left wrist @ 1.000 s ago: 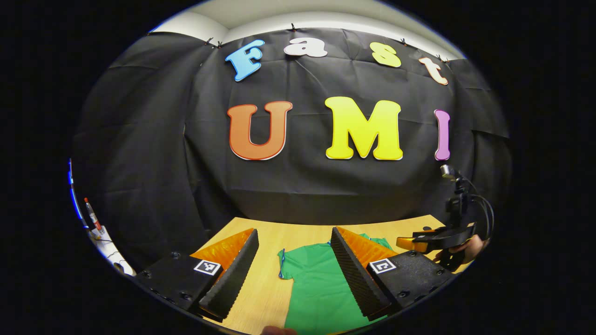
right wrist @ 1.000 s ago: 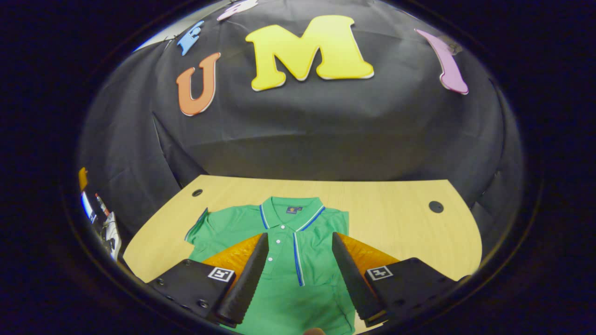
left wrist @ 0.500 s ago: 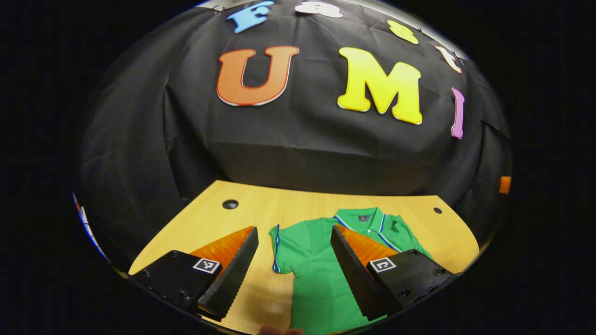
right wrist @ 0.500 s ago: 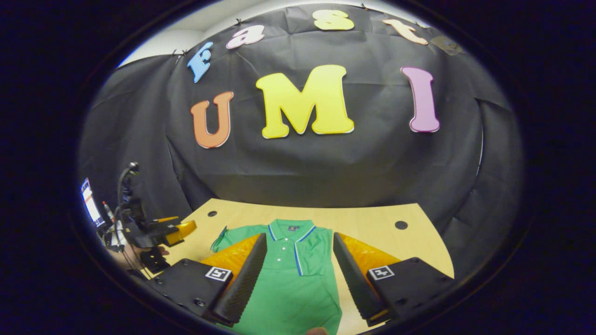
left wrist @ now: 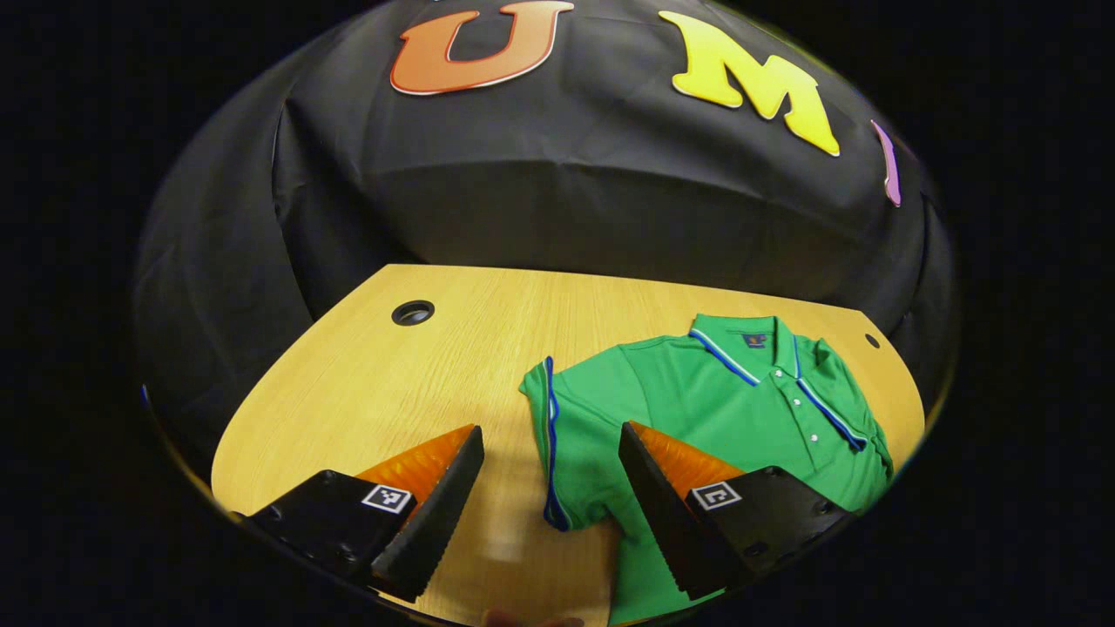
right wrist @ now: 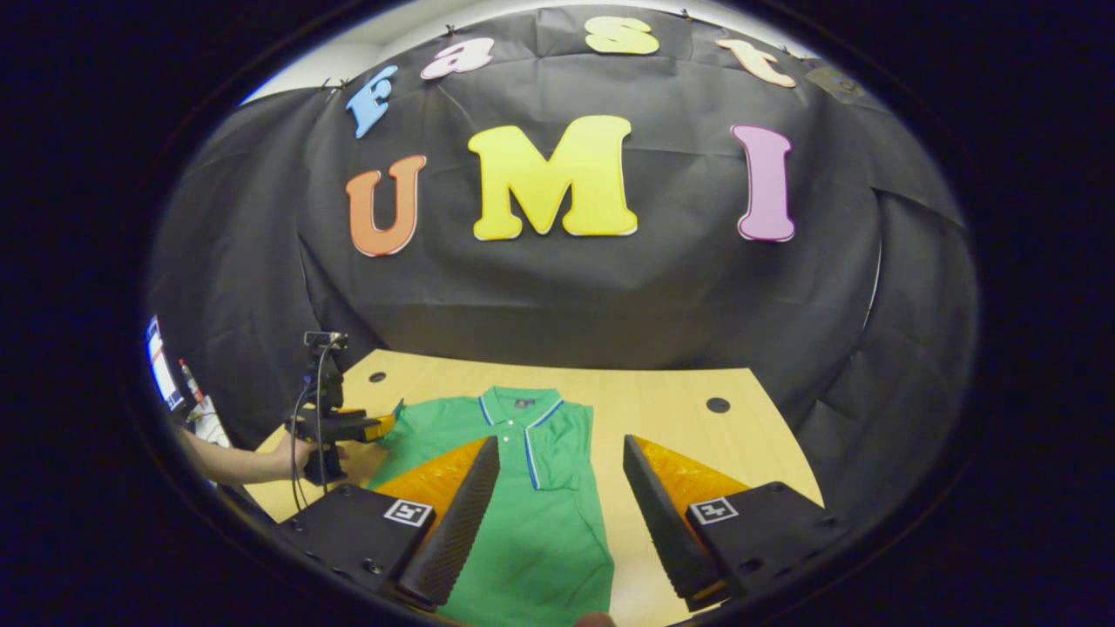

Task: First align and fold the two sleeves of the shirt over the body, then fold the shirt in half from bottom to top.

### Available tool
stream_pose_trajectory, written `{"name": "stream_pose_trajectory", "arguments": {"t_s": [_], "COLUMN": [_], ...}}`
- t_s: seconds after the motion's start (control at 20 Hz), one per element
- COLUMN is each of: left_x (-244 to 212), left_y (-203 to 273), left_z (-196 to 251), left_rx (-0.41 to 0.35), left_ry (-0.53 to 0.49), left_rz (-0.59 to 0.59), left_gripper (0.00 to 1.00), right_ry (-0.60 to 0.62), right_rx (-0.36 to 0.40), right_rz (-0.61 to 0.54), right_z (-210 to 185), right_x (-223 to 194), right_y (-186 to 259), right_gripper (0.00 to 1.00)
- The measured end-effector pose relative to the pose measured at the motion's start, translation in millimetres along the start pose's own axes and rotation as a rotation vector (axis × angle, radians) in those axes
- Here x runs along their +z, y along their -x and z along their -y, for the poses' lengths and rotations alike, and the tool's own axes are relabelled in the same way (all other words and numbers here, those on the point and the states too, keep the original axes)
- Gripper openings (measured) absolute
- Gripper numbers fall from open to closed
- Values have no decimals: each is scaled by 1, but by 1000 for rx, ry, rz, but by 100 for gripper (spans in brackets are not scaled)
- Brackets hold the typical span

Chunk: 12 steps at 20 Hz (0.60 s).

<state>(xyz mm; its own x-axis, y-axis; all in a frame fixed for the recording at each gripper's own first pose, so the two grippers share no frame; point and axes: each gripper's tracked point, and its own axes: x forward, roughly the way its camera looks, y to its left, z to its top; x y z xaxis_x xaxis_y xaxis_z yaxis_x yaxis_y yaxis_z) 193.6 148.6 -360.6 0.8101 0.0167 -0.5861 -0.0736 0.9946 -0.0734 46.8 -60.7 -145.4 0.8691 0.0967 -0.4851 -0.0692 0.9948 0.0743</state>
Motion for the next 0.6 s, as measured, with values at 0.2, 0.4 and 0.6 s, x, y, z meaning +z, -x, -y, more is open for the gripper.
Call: {"name": "stream_pose_trajectory", "arguments": {"t_s": [0.2,0.4,0.6], "left_x": [-15,-15,-13], "left_y": [-20,-27,-32], "left_z": [-8,-6,8], "left_rx": [25,33,5], "left_ry": [35,-38,-96], "left_rz": [-61,-78,-88], "left_gripper": [91,70,18], "right_ry": [53,85,118], "right_rx": [-25,-27,-57], "right_rz": [-24,-12,20], "right_z": [0,-6,-5], "right_x": [-9,-6,-3], "right_y": [-4,-9,-11], "right_gripper": [88,88,88]}}
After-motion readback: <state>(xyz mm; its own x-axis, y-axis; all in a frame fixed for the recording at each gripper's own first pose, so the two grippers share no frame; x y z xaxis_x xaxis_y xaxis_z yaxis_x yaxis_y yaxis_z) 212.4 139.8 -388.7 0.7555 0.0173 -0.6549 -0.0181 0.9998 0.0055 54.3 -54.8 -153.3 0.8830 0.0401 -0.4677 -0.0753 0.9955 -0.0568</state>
